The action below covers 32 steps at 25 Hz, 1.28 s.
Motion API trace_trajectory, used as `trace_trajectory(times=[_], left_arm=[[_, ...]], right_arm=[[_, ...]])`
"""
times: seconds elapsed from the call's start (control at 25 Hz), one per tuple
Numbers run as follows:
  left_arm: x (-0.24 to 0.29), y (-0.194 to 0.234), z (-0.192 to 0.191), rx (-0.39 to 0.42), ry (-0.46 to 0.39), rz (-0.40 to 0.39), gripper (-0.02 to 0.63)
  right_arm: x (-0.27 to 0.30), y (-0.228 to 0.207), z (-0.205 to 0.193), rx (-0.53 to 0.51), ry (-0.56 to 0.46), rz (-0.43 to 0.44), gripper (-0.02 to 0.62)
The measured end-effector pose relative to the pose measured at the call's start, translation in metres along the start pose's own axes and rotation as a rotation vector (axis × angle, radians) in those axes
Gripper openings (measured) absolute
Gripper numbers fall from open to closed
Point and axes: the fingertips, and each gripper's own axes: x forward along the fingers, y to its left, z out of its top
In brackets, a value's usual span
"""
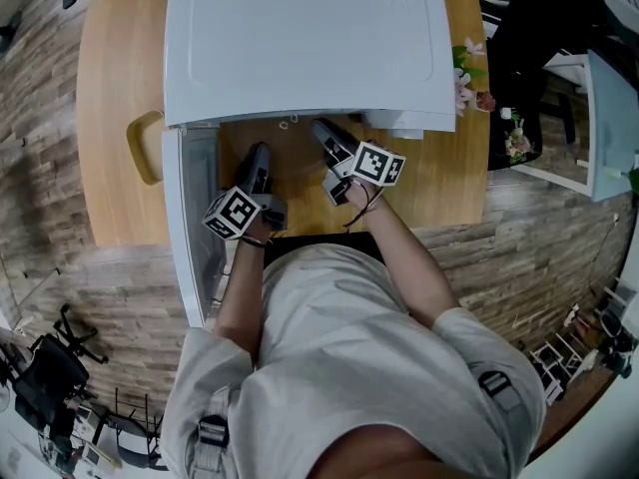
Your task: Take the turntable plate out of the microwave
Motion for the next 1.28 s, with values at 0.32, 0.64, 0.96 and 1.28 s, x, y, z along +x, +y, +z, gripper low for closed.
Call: trace_trajectory(times=[0.32,0.64,0.96,1.28], left_arm=[[0.004,-0.003,0.009,-0.029,-0.052,-0.039,0.207],[0.025,0.006,0.016,-0.142,-0.098,-0.029,0.16],[0.025,0.004,0.018,-0.121,-0.078,-0.043,0.109],[0.018,0.002,0.013,-0.092,-0.057,-0.025,0.11]], right_arm=[[-0.008,0.009,-0.005,0.009,0.0,0.015,0.091],[-0.011,0.009,-0.012,0.038,0.003,0.015,0.081],[-0.014,0.013,-0.013,-0.003,0.007,0.02,0.087],[-0.019,0.008,-0.015,-0.023,0.017,-0.003,0.094]])
